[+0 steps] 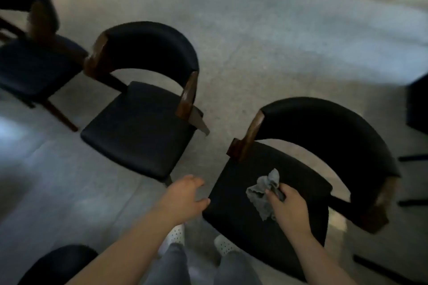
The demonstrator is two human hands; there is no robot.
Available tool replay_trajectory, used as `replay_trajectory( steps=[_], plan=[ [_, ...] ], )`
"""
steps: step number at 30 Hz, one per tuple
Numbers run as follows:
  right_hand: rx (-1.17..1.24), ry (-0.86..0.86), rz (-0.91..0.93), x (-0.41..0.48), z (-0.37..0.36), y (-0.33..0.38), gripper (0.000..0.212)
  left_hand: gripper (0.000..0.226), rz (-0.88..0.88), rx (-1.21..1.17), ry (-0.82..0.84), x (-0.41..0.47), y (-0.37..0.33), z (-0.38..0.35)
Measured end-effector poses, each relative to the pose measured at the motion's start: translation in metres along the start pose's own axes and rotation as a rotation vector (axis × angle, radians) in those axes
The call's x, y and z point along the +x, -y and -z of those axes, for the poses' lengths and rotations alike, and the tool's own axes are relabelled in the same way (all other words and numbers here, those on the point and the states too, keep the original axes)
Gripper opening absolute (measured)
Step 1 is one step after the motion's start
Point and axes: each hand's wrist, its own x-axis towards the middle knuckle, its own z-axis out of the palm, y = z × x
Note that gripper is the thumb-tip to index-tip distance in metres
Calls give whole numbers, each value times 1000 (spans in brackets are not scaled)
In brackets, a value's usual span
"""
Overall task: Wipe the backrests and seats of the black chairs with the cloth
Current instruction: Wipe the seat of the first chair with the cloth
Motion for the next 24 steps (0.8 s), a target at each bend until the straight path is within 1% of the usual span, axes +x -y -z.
replay_trajectory(
  steps=[5,10,12,15,16,20,24],
  plan=[
    [176,-123,-289,-44,-20,-4,18,52,-184,160,139,23,-1,22],
    [320,-230,-459,-77,-27,-21,18,55,-312,242,286,45,-24,17],
    [416,-286,-522,-83,-26,-23,23,56,-359,282,333,55,-37,10],
    [524,-373,-630,-82,-24,-28,42,57,-397,344,373,71,-57,-1],
    [534,-394,-661,-79,-23,-31,45,57,-408,361,378,78,-64,-5],
    [567,-451,-725,-58,-18,-51,42,57,-440,419,409,104,-92,-20],
    [536,-426,-728,-35,-12,-75,35,57,-465,473,430,130,-112,-36]
  ],
)
